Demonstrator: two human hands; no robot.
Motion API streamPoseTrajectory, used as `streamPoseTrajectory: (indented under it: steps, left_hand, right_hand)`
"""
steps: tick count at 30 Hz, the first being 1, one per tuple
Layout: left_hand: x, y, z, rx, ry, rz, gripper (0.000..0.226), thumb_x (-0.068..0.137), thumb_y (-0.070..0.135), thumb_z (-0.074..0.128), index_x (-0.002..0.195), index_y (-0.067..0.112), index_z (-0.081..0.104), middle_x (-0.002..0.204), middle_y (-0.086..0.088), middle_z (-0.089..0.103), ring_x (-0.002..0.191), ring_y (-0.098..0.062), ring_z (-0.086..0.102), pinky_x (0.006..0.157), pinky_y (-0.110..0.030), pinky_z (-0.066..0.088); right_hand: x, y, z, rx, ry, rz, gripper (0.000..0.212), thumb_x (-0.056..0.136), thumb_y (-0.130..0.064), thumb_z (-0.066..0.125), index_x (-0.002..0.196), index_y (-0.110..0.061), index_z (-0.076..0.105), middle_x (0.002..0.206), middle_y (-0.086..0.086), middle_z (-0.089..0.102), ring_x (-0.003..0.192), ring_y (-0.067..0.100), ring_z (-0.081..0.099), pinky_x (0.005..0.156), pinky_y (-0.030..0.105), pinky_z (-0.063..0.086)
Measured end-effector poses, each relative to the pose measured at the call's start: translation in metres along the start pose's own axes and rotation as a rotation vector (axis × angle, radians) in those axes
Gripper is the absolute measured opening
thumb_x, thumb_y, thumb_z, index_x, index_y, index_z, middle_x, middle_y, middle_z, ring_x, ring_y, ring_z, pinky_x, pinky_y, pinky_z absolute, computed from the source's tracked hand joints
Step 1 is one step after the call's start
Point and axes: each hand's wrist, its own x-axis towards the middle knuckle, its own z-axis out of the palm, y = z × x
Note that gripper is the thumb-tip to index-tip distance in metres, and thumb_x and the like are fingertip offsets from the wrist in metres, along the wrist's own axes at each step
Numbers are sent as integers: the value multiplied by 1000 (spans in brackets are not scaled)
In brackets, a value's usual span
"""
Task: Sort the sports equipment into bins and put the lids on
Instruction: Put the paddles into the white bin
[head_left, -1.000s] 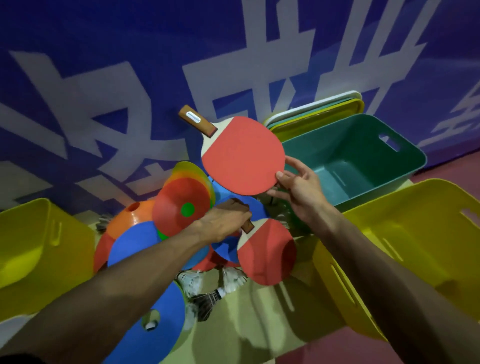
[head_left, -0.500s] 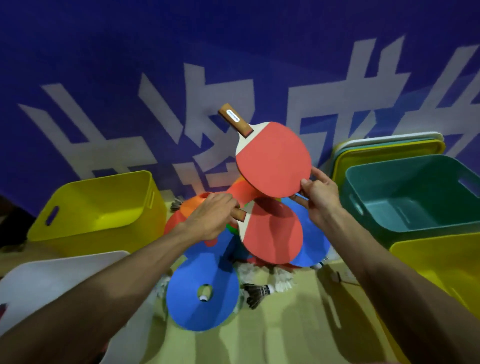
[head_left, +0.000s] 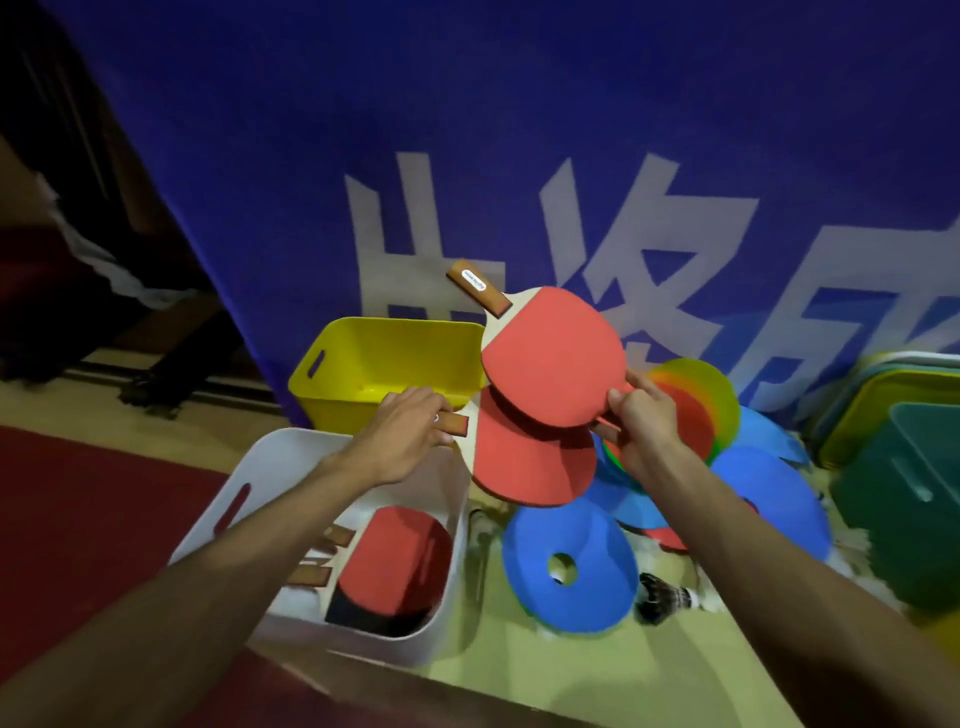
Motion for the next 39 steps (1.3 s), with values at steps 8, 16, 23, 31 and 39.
streamPoseTrajectory:
  steps: [8,16,23,31,39]
  left_hand:
    - [-87,-93,-22,-122,16,-144,31,87,27,66,112,12,58,111,-4,58,109,-22,51,90,-32,35]
    - [-129,-141,-3,-146,-174,-223,29,86,29,67,108,14,56,114,-3,57,112,-21,50,94,-36,37]
    - [-124,-160,35,-304,-370,-323,24,87,22,66,105,11,56,113,-6,56,105,-23,54,91,-37,44]
    - [-117,-171,79,-377,-549,-394,37,84,16,71,114,3,56,123,-10,55,114,-27,55,96,-35,44]
    - [-128,-171,103,-369,-549,-424,30,79,8,73,106,7,60,119,-6,54,100,-21,55,79,-23,43]
  right_hand:
    - [-50,32,86,-87,-64,-17,50,88,12,34,127,-11,56,76,2,59,62,16,54,64,35,53]
    - [-73,58,116,-234,-32,-15,47,90,10,37,128,-12,55,80,10,58,58,19,52,55,30,45]
    - [-67,74,106,-352,-31,-6,49,86,11,42,122,-15,61,80,11,61,62,21,55,48,26,50]
    - [-60,82,96,-438,-15,-11,30,90,8,45,113,-4,62,77,13,58,64,25,53,62,35,51]
    - [-54,91,89,-588,-25,-3,31,90,3,51,119,-4,61,86,18,63,67,28,59,60,35,55]
